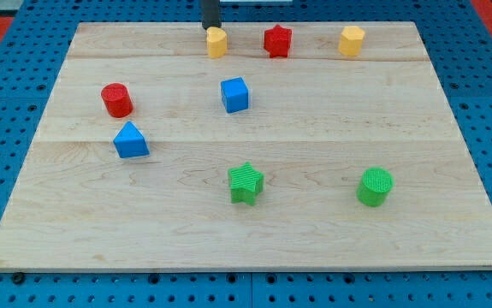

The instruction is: Place red star below blue cube

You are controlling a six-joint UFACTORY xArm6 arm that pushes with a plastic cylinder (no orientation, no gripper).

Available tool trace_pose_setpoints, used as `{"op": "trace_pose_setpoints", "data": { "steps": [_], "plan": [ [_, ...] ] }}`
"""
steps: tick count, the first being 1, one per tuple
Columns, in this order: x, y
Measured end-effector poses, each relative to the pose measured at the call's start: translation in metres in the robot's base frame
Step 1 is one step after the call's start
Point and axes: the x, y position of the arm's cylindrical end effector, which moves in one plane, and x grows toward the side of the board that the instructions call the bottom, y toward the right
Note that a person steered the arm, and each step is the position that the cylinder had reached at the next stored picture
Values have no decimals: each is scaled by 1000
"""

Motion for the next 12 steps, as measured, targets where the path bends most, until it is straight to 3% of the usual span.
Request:
{"op": "trace_pose_setpoints", "data": {
  "steps": [4, 7, 10, 12],
  "plan": [
    [0, 100],
    [70, 132],
    [208, 101],
    [227, 79]
  ]
}}
